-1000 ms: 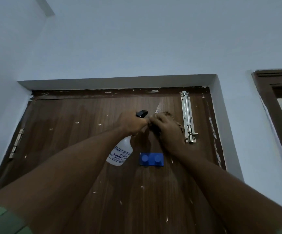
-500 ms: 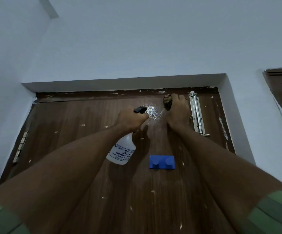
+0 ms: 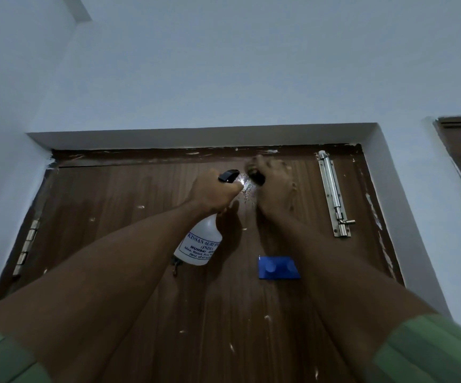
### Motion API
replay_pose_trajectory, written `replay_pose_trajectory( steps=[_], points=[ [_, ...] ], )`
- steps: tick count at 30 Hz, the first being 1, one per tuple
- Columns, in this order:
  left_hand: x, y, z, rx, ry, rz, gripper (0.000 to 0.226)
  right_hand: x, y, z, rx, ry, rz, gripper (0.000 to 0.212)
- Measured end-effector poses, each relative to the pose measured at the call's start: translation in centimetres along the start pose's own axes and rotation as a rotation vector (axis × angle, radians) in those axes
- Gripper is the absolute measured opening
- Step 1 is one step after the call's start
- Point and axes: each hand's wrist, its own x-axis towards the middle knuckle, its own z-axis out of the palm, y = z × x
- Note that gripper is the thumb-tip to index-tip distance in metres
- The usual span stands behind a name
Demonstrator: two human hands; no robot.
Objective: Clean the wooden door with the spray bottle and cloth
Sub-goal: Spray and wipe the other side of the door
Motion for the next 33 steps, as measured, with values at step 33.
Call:
replay_pose_trajectory(
  steps=[33],
  points=[
    [-0.7,1.0,0.8,-0.031,0.080,-0.079,0.040,-4.8,2.9,-4.3,0.037,-0.458,-0.690,0.053]
  ],
)
